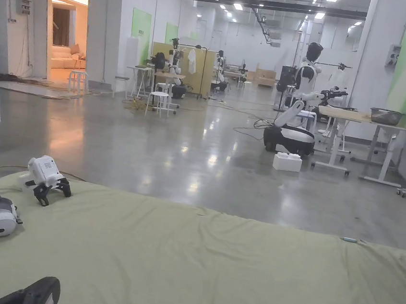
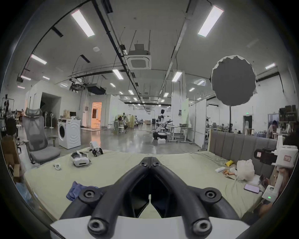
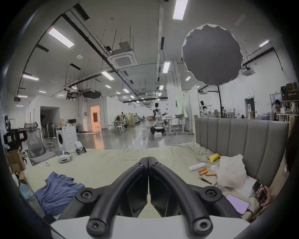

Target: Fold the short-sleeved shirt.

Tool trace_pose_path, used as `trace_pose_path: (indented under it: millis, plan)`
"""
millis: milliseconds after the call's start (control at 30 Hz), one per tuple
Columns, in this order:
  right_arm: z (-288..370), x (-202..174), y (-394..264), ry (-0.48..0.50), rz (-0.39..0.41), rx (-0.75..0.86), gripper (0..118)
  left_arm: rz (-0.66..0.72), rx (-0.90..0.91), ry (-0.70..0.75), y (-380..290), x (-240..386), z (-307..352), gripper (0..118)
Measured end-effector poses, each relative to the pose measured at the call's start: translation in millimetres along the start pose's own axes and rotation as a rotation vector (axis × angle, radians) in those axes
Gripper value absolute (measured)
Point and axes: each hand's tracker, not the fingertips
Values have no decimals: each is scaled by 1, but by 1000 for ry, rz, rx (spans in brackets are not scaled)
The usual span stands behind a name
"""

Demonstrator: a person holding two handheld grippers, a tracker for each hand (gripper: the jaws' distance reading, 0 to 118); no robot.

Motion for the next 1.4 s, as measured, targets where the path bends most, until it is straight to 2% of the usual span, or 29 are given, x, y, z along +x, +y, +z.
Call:
trace_pose_path:
  millis: [200,433,467,500,533,567,633,667,733,800,900,1033,1133,1233,1267,1300,1333,1400]
  plan:
    - [0,-9,2,5,57,-1,0,-2,-10,-4,0,-2,-3,0]
    - [-2,-12,0,32,35,-12,0,-3,-56,-2,-4,-11,-6,2]
    - [-4,-14,-2,39,33,-20,0,13,-76,7,-6,-18,-8,11]
    - [-6,-16,-5,47,28,-26,0,44,-117,27,-11,-27,-11,26]
    - [-9,-18,-8,61,22,-38,0,62,-147,35,-16,-36,-15,52]
    - [-11,-19,-12,72,18,-50,0,72,-190,40,-23,-47,-21,71]
    - [-20,-24,-20,87,16,-81,0,71,-313,41,-43,-72,-40,95]
    - [-24,-26,-25,97,16,-104,0,82,-378,40,-58,-86,-54,101]
    - [-29,-28,-35,106,12,-139,0,54,-494,39,-94,-108,-84,104]
    - [-34,-29,-45,108,20,-187,0,26,-607,95,-132,-131,-118,104]
    - [-40,-28,-62,88,50,-263,0,39,-757,90,-190,-163,-170,102]
    - [-51,-22,-91,51,22,-376,0,39,-916,135,-251,-186,-215,87]
    - [-53,-15,-106,38,-6,-438,0,84,-987,119,-277,-192,-227,82]
    - [-51,-10,-112,19,7,-469,0,79,-966,147,-267,-191,-227,53]
    - [-50,-8,-113,21,7,-472,0,68,-959,145,-264,-189,-227,53]
    - [-48,-6,-113,21,4,-474,0,44,-942,148,-259,-185,-225,16]
    - [-46,-3,-112,20,-6,-475,0,22,-947,166,-261,-183,-228,0]
    - [-40,1,-108,23,-17,-469,0,41,-968,161,-263,-186,-232,0]
